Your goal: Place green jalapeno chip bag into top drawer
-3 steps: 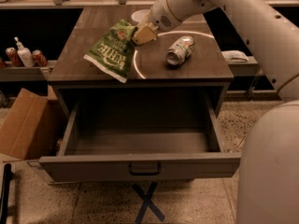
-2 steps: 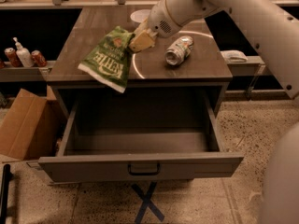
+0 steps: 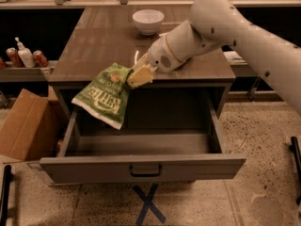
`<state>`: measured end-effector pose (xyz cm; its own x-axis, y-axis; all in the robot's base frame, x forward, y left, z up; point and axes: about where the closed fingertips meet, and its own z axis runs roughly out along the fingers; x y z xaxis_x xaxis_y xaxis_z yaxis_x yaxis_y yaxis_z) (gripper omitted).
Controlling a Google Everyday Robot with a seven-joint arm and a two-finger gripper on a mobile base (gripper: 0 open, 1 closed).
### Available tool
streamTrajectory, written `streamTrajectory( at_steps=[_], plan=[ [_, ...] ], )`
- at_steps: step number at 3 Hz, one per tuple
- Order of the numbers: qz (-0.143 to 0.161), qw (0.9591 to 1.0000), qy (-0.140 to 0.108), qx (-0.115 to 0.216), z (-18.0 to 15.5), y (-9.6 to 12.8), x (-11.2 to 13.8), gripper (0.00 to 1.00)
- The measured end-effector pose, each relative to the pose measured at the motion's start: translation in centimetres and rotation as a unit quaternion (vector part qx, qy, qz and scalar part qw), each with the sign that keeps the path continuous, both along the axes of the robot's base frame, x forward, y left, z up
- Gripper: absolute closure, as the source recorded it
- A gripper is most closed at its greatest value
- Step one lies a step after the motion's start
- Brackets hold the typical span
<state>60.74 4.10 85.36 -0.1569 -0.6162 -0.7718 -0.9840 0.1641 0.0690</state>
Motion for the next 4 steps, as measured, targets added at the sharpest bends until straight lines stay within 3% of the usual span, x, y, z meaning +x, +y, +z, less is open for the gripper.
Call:
streamTrajectory(
  at_steps=[1, 2, 3, 4],
  plan=[
    [0.008, 0.9983, 0.058, 0.003, -4.6, -0.3, -2.0, 1.0],
    [0.002, 0.9979, 0.064, 0.005, -5.1, -0.4, -2.0, 1.0],
    [-0.025, 0.9949, 0.097, 0.017, -7.8, -1.3, -2.4, 1.0],
    [-0.079, 0.9875, 0.132, 0.033, -10.9, -3.7, -3.4, 1.0]
  ],
)
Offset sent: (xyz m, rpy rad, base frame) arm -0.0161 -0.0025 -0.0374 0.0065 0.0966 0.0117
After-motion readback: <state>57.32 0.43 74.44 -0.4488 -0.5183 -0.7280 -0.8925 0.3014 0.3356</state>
